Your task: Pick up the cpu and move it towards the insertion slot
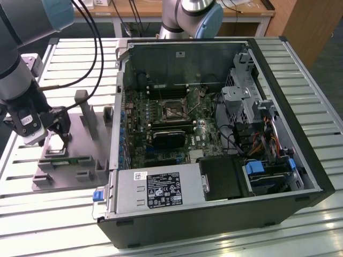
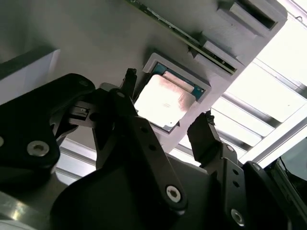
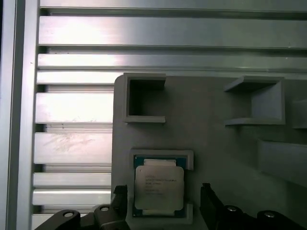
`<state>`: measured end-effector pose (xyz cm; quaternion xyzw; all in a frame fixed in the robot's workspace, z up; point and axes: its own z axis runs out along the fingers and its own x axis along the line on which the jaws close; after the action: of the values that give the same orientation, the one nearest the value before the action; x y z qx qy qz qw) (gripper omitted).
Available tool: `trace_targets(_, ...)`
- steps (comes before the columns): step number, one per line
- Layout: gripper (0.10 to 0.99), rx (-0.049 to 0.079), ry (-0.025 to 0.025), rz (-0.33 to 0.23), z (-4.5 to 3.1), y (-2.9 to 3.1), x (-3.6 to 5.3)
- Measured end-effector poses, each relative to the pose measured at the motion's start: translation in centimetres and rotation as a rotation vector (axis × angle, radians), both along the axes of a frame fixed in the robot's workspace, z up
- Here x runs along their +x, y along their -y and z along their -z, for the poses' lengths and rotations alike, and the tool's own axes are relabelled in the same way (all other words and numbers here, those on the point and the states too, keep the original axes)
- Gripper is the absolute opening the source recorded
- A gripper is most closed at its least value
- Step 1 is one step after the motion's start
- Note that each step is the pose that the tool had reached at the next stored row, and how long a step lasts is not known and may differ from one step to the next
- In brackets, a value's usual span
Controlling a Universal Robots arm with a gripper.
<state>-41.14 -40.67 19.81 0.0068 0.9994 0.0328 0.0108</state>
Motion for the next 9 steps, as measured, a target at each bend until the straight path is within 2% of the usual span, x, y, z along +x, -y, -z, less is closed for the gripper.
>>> trace_targets(1,0.706,0.001,0.0027,-0.001,0.1,0.0,-0.11)
trace_targets(3,0.706,0.001,0.0044,-0.001,0.29,-0.01,-0.23)
trace_targets(9,0.706,0.0,0.0041,-0.001,0.83,-0.15,-0.33)
